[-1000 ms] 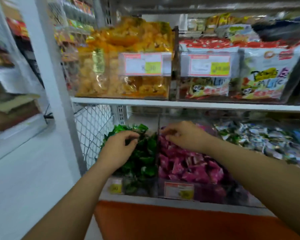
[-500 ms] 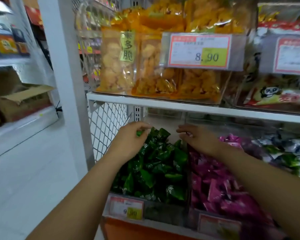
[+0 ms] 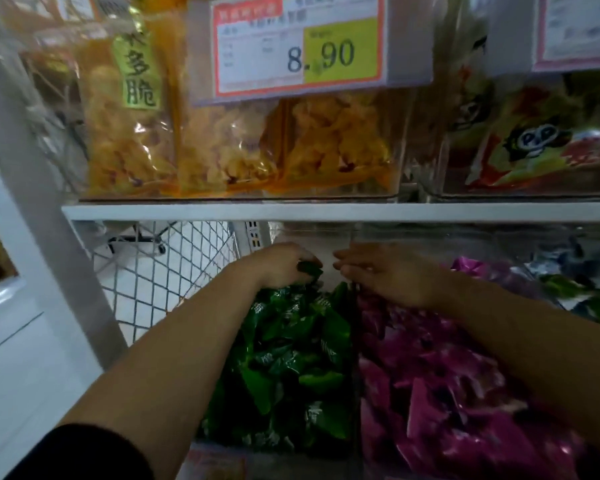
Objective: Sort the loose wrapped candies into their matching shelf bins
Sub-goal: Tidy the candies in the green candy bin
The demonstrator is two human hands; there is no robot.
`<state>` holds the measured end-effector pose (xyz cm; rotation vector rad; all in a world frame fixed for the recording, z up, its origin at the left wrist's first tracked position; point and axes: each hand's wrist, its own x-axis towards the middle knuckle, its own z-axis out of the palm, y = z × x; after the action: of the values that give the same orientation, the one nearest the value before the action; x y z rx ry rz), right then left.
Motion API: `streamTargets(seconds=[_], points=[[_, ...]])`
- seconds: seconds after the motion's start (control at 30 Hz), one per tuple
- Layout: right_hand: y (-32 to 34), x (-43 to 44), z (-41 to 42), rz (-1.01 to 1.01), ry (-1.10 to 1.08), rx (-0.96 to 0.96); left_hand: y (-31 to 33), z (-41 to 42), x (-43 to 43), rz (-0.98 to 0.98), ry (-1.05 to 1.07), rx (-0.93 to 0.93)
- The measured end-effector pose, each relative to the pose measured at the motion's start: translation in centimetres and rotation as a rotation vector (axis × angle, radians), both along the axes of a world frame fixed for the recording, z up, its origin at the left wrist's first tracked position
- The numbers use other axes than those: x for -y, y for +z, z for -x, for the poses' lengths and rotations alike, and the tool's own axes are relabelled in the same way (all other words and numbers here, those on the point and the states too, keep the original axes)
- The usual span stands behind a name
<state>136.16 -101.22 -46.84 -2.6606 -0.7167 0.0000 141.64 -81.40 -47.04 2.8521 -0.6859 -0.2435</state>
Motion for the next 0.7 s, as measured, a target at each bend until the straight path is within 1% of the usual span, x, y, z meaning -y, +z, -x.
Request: streamTargets(seconds=[0.13, 0.23, 0.33, 0.43, 0.57, 0.7], points=[[0.0, 0.0, -0.1, 0.001, 0.024, -0.009, -0.5, -0.2, -1.1, -0.043, 0.058, 0.052], [0.0, -0.2, -0.1, 0.004, 0.018, -0.010, -0.6, 0.1, -2.5, 0.037, 0.118, 0.060], [0.0, -0.2, 0.1, 0.008, 0.007, -0.013, -0.3, 0.8, -3.3, 0.079, 0.147, 0.027], [0.1, -0.3, 0.3, -0.003, 0.003, -0.023, 0.2, 1.3, -4.0, 0.093, 0.168, -0.064], [0.4, -0.4, 0.7, 0.007, 0.001, 0.009, 1.3, 1.9, -4.3, 0.081, 0.217, -0.185], [0.4, -0.4, 0.8, -0.006, 0.008, 0.005, 2.1, 2.1, -4.4, 0.208, 0.321, -0.339]])
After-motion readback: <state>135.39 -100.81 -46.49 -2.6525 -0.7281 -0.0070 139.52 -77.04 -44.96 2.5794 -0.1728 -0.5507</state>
